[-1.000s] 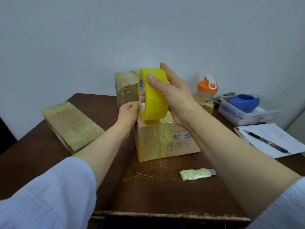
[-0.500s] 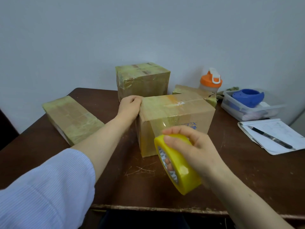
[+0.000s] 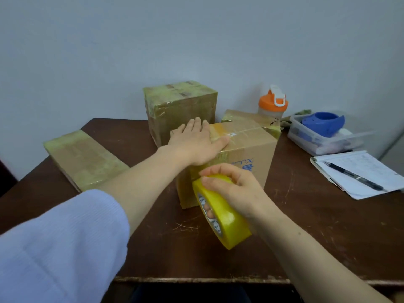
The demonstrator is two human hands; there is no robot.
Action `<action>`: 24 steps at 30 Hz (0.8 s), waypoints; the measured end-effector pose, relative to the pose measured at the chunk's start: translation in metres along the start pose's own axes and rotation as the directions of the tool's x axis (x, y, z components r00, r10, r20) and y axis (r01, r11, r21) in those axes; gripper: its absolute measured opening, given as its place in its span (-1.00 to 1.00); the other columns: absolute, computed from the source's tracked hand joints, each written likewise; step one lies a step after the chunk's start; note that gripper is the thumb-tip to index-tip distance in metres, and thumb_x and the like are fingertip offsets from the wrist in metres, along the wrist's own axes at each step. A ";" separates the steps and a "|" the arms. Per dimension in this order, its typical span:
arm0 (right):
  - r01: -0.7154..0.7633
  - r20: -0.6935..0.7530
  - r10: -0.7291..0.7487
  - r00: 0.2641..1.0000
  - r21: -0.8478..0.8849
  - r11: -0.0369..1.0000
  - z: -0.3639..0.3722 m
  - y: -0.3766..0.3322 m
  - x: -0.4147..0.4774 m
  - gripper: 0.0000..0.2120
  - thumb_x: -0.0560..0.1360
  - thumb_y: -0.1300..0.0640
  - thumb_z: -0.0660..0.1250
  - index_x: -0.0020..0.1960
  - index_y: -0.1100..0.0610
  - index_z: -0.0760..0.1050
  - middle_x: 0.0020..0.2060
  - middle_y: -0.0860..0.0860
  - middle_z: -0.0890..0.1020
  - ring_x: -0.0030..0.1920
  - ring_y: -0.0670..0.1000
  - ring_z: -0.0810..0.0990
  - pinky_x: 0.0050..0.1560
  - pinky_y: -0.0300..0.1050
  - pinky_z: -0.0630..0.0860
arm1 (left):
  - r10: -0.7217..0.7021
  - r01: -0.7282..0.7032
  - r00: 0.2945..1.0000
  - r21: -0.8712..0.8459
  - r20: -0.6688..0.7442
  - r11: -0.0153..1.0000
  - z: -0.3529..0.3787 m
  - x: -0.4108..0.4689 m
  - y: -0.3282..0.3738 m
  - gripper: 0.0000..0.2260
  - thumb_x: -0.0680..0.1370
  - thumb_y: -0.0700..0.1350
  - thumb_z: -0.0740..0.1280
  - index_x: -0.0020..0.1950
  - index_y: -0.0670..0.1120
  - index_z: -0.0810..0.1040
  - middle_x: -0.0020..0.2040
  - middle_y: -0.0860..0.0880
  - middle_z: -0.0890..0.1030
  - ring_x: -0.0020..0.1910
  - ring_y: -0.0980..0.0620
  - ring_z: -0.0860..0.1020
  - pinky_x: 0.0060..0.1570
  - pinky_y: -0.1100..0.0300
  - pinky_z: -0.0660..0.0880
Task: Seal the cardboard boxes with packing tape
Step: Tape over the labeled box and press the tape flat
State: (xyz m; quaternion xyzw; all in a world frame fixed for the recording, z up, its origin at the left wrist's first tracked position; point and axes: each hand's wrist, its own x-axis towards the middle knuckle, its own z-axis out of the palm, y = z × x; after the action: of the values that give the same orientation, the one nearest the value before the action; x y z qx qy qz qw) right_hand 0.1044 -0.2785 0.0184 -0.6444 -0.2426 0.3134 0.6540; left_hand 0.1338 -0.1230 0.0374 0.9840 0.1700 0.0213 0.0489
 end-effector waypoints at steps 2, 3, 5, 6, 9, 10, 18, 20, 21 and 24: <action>0.004 0.004 -0.004 1.000 0.005 1.000 0.000 0.002 0.001 -0.95 0.48 0.23 0.38 -0.09 0.10 0.57 -0.45 0.19 0.55 -0.48 0.15 0.53 -0.38 -0.03 0.53 | 0.046 -0.045 0.999 0.004 -0.027 0.999 -0.002 -0.005 -0.004 -0.29 0.57 0.29 -0.18 0.55 -0.17 -0.11 0.56 -0.13 -0.11 0.54 -0.02 -0.11 0.46 0.07 -0.16; 0.003 0.007 -0.003 1.000 0.005 1.000 0.000 0.002 0.000 -0.95 0.48 0.22 0.38 -0.09 0.10 0.57 -0.47 0.19 0.55 -0.47 0.15 0.53 -0.37 -0.02 0.53 | 0.109 -0.109 0.994 0.000 -0.016 0.994 -0.004 -0.008 -0.007 -0.33 0.59 0.25 -0.16 0.55 -0.17 -0.11 0.56 -0.13 -0.12 0.54 0.00 -0.13 0.45 0.12 -0.19; -0.008 0.011 0.008 1.000 -0.004 1.000 -0.003 0.004 -0.001 -0.95 0.48 0.21 0.39 -0.08 0.10 0.56 -0.48 0.18 0.56 -0.48 0.15 0.54 -0.37 -0.03 0.54 | 0.312 -0.312 0.950 -0.035 -0.012 0.949 -0.006 -0.019 -0.014 -0.40 0.63 0.18 -0.10 0.55 -0.15 -0.06 0.56 -0.11 -0.09 0.53 0.06 -0.13 0.40 0.22 -0.30; -0.012 0.008 0.012 1.000 -0.008 1.000 -0.004 0.004 -0.001 -0.95 0.47 0.20 0.39 -0.08 0.09 0.56 -0.47 0.17 0.57 -0.49 0.14 0.54 -0.39 -0.04 0.55 | 0.411 -0.413 0.911 -0.063 -0.043 0.908 -0.004 -0.027 -0.019 -0.43 0.63 0.16 -0.06 0.54 -0.15 0.00 0.55 -0.09 -0.03 0.53 0.09 -0.09 0.38 0.25 -0.34; 0.009 -0.023 -0.010 1.000 -0.026 1.000 -0.006 0.006 0.001 -0.94 0.46 0.19 0.41 -0.12 0.04 0.58 -0.40 0.13 0.59 -0.50 0.11 0.56 -0.41 -0.07 0.53 | 0.545 -0.591 0.777 -0.069 -0.315 0.804 0.001 -0.048 -0.043 -0.47 0.57 0.06 0.16 0.46 -0.19 0.27 0.47 -0.10 0.26 0.48 0.02 0.17 0.48 0.11 -0.16; 0.019 -0.027 -0.020 0.999 -0.041 0.999 -0.004 0.007 0.003 -0.93 0.46 0.17 0.41 -0.14 0.01 0.59 -0.37 0.11 0.59 -0.49 0.11 0.57 -0.41 -0.08 0.52 | 0.513 -0.580 0.758 -0.056 -0.404 0.813 0.005 -0.053 -0.050 -0.47 0.54 0.06 0.23 0.43 -0.22 0.34 0.43 -0.13 0.34 0.46 -0.04 0.25 0.49 0.04 -0.06; -0.008 0.008 0.009 1.000 -0.039 0.999 -0.002 -0.003 0.005 -0.91 0.48 0.19 0.39 -0.02 0.08 0.55 -0.42 0.14 0.60 -0.45 0.14 0.56 -0.33 0.00 0.57 | 0.212 -0.454 0.733 -0.233 -0.647 0.860 0.029 -0.060 -0.048 -0.55 0.49 0.10 0.26 0.19 -0.20 0.60 0.19 -0.11 0.59 0.23 -0.09 0.51 0.31 0.05 0.32; -0.040 0.039 0.040 0.998 -0.009 0.999 -0.002 -0.014 -0.004 -0.86 0.49 0.20 0.38 0.04 0.11 0.54 -0.36 0.23 0.58 -0.43 0.15 0.55 -0.34 -0.01 0.56 | 0.182 -0.445 0.750 -0.281 -0.636 0.851 0.026 -0.059 -0.049 -0.55 0.49 0.12 0.27 0.20 -0.17 0.60 0.20 -0.08 0.59 0.24 -0.06 0.50 0.32 0.05 0.33; -0.053 0.065 0.051 0.997 0.023 0.998 -0.002 -0.023 -0.009 -0.83 0.47 0.21 0.39 0.07 0.14 0.54 -0.33 0.26 0.57 -0.43 0.15 0.55 -0.37 -0.04 0.56 | 0.146 -0.439 0.769 -0.347 -0.623 0.829 0.022 -0.059 -0.050 -0.58 0.48 0.11 0.29 0.19 -0.13 0.60 0.20 -0.06 0.59 0.24 -0.03 0.51 0.31 0.03 0.36; -0.042 0.211 0.013 0.977 0.135 0.990 -0.003 -0.059 -0.023 -0.64 0.34 0.18 0.50 0.12 0.13 0.54 -0.25 0.29 0.63 -0.34 0.15 0.64 -0.35 -0.06 0.62 | 0.046 -0.402 0.880 -0.688 -0.473 0.604 0.006 -0.061 -0.054 -0.77 0.45 0.13 0.31 0.01 0.12 0.67 0.03 0.13 0.66 0.10 0.17 0.58 0.14 0.16 0.48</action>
State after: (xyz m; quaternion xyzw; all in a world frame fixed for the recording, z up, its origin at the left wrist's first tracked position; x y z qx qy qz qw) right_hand 0.0969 -0.2954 0.0793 -0.5640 -0.2789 0.4049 0.6634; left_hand 0.0593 -0.0937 0.0246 0.8537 0.0227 0.3025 0.4233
